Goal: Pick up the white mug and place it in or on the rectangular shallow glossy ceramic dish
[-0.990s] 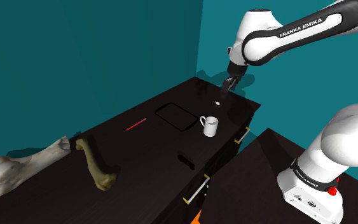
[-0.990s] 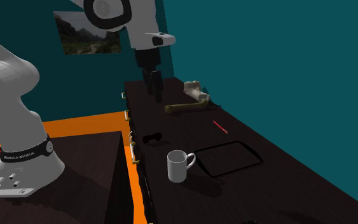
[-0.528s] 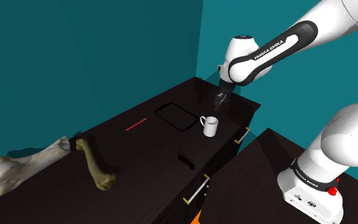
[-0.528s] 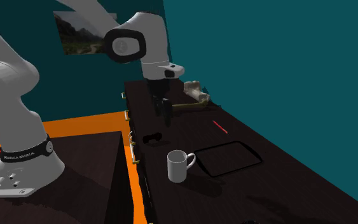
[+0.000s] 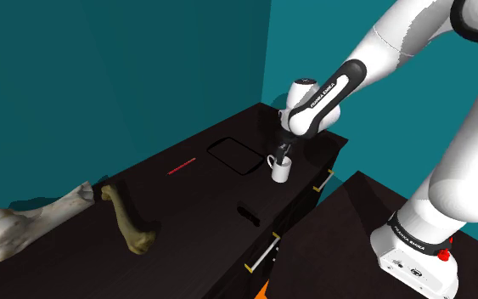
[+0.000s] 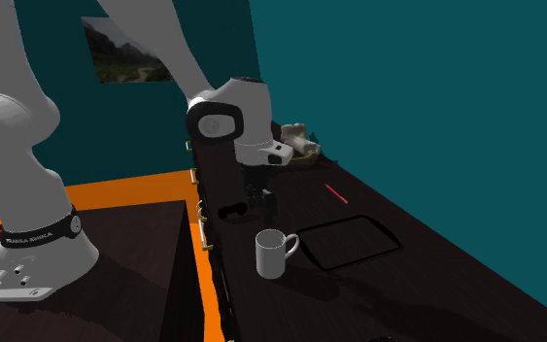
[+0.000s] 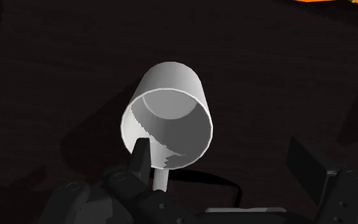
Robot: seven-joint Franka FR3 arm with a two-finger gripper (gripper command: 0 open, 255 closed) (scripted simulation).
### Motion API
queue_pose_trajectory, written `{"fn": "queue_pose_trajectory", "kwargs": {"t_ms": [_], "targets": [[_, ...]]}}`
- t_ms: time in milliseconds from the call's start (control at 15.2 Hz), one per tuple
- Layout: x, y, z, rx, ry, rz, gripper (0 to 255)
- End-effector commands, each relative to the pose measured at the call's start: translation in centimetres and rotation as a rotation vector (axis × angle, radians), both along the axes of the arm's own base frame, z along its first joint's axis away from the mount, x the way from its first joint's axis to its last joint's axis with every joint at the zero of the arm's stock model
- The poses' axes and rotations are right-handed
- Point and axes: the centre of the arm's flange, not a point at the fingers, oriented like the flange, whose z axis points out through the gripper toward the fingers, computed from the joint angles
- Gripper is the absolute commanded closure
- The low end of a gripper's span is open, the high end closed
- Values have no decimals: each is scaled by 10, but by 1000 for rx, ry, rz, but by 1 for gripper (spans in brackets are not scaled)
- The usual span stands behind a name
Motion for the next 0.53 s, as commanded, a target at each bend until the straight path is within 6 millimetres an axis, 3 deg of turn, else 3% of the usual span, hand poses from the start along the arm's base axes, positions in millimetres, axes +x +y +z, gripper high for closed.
{"fn": "queue_pose_trajectory", "kwargs": {"t_ms": [0, 66, 462], "targets": [[9, 3, -26, 1, 6, 11, 0], [13, 4, -39, 1, 10, 16, 0], [14, 4, -68, 2, 10, 17, 0]]}}
